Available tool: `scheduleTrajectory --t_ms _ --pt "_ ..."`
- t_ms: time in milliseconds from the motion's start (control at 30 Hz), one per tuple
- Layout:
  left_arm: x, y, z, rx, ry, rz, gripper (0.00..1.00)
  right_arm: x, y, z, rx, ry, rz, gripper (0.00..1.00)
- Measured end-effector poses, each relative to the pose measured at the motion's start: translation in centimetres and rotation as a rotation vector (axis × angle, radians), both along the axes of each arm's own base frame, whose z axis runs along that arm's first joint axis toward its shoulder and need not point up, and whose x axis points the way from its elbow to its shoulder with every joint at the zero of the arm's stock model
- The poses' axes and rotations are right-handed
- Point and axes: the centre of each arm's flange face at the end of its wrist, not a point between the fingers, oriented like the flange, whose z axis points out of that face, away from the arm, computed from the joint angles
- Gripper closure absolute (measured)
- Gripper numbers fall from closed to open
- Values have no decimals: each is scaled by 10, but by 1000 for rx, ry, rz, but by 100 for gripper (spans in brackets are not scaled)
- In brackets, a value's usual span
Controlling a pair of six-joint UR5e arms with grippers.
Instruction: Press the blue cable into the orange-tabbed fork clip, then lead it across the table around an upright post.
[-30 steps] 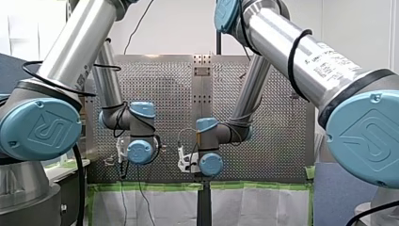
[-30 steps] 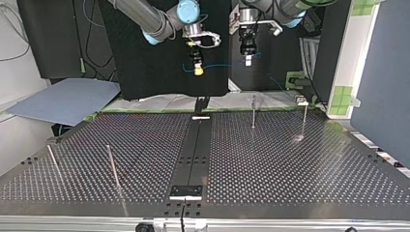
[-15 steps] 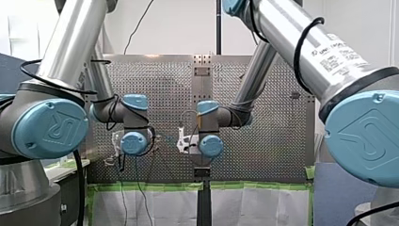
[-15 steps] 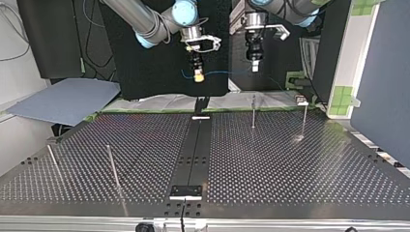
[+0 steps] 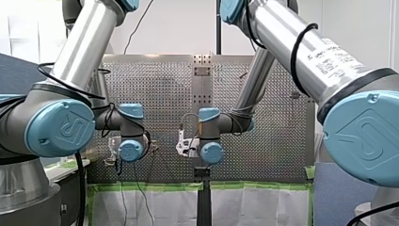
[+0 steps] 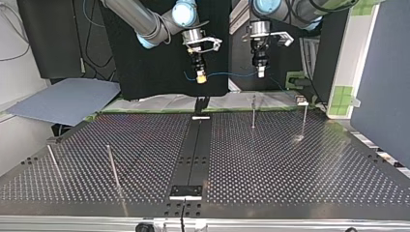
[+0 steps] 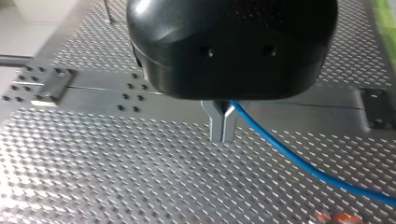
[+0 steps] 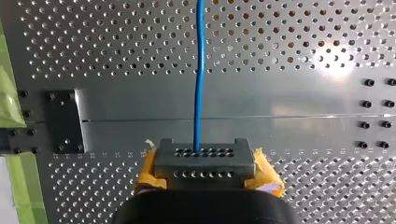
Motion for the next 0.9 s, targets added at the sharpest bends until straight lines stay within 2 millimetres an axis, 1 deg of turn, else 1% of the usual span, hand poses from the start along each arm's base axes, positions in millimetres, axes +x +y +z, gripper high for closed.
scheduleTrajectory --t_ms 133,233,333,433,600,767,900 --pt "3 11 -15 26 36 2 100 2 -3 -11 4 -10 3 100" --pt "9 18 -23 36 46 16 100 5 -6 -22 11 -6 5 100" --pt "12 25 -32 41 58 31 100 7 -11 -26 14 -5 7 100" --pt "14 28 -40 45 70 39 100 8 -16 -26 14 -5 7 100" --pt "24 30 -52 48 82 45 100 11 -30 -22 15 -6 3 100" --pt "25 31 -70 56 119 25 100 11 -45 -16 25 6 7 100" --pt "27 30 -76 55 132 9 100 9 -54 -16 33 11 13 100"
